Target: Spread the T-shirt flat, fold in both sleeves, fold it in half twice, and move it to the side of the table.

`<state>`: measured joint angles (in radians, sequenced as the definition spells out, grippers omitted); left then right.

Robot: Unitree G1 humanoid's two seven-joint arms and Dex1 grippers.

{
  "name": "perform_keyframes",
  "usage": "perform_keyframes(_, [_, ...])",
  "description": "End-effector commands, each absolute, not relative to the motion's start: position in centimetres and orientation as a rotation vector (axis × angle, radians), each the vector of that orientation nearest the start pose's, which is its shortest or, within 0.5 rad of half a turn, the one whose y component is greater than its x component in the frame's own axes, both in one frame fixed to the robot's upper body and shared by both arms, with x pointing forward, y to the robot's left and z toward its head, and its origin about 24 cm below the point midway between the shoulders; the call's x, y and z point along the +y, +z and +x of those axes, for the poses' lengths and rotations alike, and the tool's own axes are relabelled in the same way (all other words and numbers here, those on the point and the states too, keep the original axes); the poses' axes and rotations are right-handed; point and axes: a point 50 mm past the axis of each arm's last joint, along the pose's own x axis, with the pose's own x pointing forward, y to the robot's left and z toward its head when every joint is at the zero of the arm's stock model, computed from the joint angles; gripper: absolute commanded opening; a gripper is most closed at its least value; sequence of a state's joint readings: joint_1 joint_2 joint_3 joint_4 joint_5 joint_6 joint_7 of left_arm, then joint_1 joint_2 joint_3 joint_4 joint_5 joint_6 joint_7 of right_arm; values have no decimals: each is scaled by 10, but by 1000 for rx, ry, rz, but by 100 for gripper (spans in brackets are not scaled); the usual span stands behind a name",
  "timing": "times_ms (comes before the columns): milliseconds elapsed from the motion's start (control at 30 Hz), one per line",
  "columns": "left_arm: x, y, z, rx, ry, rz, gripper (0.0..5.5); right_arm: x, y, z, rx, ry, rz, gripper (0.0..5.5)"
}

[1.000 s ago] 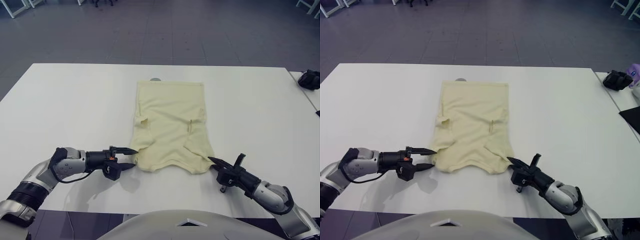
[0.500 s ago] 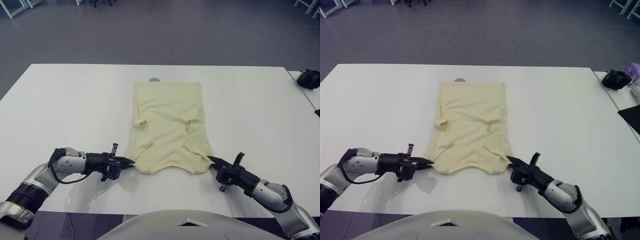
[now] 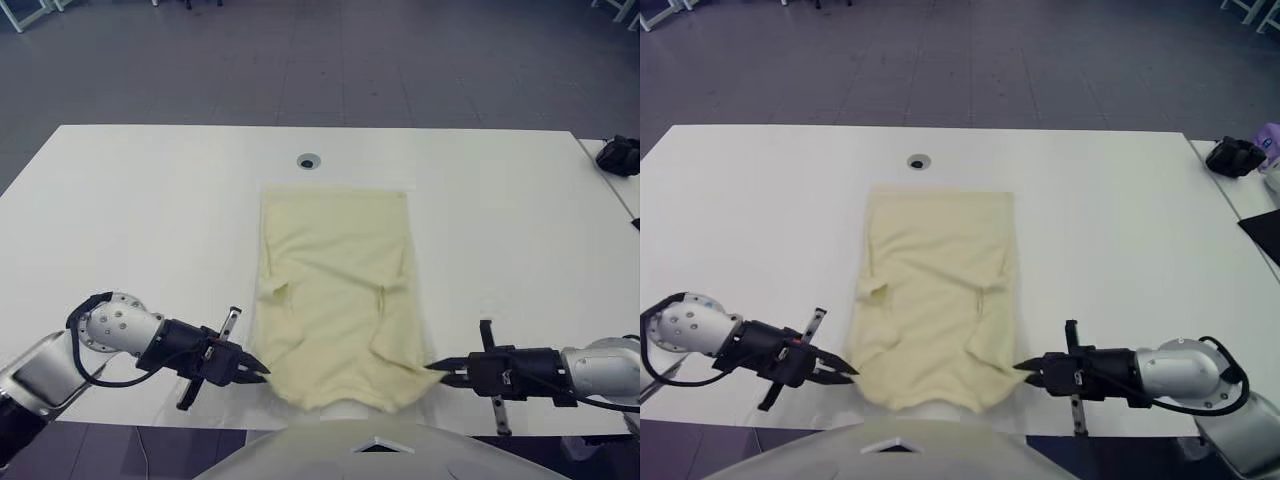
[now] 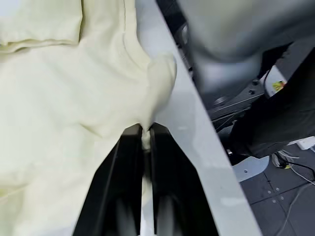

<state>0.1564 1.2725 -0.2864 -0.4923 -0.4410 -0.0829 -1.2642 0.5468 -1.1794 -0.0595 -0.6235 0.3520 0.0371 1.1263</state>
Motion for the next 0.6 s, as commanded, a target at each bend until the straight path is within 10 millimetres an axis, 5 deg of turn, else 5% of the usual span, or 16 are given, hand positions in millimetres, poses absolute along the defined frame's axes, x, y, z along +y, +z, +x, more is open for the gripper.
perform_keyframes(33, [196,127,137,508,-1866,562,5,-217,122,124,608,1587,-537,1])
perform_keyframes(300, [193,159,151,463,-1765,359,5,-225,157,132,681,1572,-187,1])
perform_keyframes(600, [198,167,139,565,-1830,258,5,-222,177,109,807,1736,39,1])
